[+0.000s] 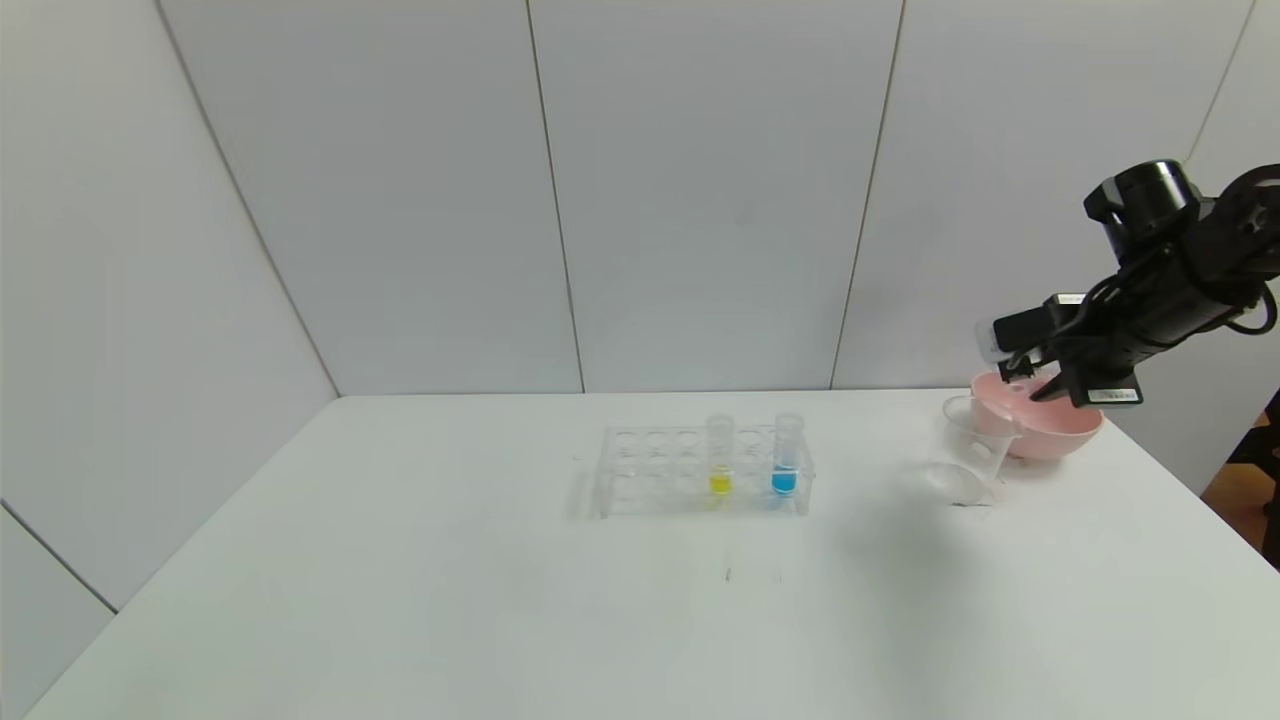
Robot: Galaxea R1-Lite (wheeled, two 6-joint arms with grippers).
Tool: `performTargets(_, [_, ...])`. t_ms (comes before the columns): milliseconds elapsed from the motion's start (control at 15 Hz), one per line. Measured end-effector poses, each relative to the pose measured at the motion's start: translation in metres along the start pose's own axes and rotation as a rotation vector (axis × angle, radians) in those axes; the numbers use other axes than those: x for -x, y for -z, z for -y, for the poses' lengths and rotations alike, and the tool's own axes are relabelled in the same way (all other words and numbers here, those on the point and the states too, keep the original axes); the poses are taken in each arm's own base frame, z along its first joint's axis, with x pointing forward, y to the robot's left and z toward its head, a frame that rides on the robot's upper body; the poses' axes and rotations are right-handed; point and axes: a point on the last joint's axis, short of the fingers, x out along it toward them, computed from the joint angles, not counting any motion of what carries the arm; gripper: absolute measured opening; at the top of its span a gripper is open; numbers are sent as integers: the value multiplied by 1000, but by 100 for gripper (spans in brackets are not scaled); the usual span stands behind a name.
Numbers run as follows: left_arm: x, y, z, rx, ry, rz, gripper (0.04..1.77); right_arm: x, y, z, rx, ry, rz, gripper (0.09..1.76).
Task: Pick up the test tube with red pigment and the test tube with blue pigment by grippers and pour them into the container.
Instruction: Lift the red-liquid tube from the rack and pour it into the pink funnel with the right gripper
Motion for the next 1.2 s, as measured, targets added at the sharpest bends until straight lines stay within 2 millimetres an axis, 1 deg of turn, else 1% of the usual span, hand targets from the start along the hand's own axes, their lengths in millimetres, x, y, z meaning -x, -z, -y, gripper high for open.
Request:
performTargets(267, [0,0,0,0,0,0,176,-2,-1,0,51,-5,-63,50])
performTargets(533, [0,0,0,0,0,0,176,-6,-1,0,63,-3,-111,50])
performTargets(1200, [0,0,0,0,0,0,176,-11,-21,-3,156,-16,-254,50])
